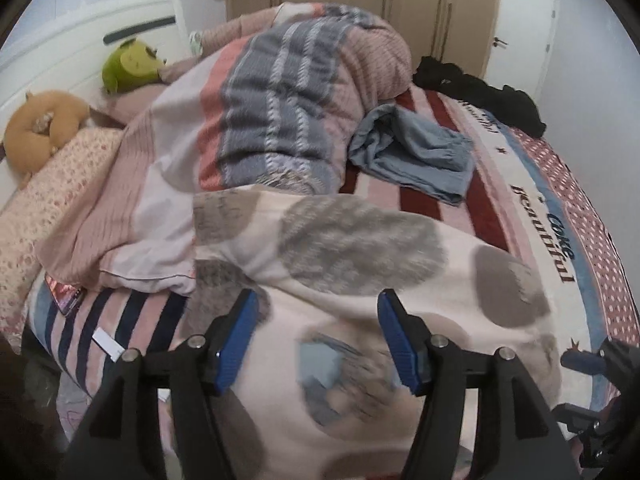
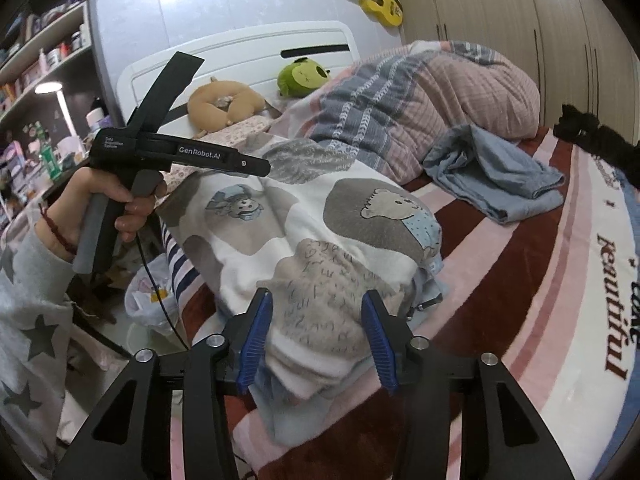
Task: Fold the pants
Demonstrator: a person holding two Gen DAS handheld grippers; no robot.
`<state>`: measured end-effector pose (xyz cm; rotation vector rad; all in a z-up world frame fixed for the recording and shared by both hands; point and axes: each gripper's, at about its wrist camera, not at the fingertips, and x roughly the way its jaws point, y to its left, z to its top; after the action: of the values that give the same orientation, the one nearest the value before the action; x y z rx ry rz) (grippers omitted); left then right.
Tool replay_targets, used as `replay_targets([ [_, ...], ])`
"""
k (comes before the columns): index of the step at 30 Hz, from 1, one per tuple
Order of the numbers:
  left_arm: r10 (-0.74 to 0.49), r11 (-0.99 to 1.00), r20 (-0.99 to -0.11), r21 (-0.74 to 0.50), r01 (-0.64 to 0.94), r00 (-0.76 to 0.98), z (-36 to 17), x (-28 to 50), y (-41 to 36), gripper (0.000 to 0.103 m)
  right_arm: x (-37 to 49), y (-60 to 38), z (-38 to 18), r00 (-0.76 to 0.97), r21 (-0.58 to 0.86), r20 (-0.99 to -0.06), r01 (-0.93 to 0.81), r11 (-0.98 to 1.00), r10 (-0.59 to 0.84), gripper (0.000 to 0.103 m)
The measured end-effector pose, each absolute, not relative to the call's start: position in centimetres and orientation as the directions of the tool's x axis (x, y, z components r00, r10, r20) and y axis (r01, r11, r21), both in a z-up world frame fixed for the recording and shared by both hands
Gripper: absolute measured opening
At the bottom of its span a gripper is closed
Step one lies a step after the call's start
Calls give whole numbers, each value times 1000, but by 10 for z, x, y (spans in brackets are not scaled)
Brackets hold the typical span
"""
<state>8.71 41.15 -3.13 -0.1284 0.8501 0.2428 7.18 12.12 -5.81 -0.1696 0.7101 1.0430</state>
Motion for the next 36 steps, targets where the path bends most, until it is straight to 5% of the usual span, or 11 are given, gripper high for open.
replay_targets([
  [5, 159, 979, -694, 20, -202, 703, -13, 69, 353, 66, 57, 91, -48, 348, 166, -588, -831, 530, 730, 45],
  [17, 42, 999, -441, 13, -41, 897, 30, 7, 177, 91, 8, -33, -17, 558, 55, -503, -741, 669, 660, 70],
  [25, 58, 998, -272, 4, -59, 961, 27, -45, 100, 102, -35, -118, 7, 766, -44, -375, -577, 816, 522, 101],
  [36, 63, 996, -244, -39, -75, 968, 15, -62, 82, 102, -69, -177, 16, 850, -29, -320, -451, 892, 420, 102],
])
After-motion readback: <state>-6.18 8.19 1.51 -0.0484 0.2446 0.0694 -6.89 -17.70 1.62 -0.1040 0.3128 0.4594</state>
